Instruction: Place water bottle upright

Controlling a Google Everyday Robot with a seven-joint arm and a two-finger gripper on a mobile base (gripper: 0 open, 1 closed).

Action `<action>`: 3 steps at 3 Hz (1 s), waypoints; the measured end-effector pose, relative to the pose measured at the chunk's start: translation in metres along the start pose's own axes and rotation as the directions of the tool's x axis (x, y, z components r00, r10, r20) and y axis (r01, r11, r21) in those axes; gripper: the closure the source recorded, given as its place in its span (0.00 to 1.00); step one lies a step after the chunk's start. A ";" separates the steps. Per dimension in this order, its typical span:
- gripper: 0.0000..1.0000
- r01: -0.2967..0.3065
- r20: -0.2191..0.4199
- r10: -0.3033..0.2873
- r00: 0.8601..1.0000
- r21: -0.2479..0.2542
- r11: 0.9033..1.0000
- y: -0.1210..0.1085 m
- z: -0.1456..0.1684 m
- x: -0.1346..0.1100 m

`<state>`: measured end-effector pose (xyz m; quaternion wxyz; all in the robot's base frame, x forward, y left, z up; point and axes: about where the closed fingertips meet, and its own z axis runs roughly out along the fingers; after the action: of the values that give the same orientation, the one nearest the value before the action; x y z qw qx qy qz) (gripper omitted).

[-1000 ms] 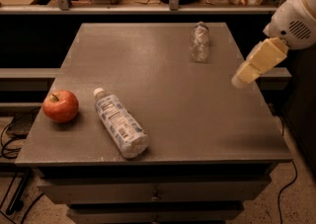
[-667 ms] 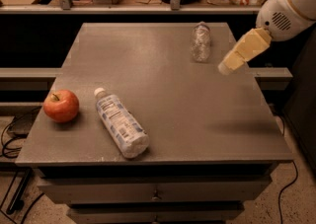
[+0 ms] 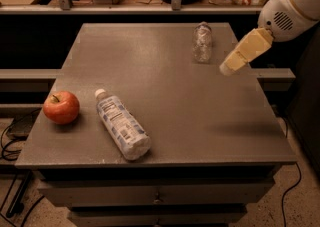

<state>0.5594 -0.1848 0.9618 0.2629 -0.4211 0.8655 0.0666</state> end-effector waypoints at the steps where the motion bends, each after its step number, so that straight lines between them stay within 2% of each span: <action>1: 0.00 0.000 0.000 0.000 1.000 0.000 1.000 0.000 0.000 0.000; 2: 0.00 -0.032 0.030 0.032 0.999 -0.015 0.999 -0.016 0.027 -0.030; 3: 0.00 -0.086 0.130 0.092 0.987 -0.049 0.995 -0.035 0.058 -0.071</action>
Offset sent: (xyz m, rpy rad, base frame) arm 0.1397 0.0680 -0.0161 0.1670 -0.0075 -0.0743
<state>0.6450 -0.1383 0.9526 0.3074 -0.3822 0.8625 0.1246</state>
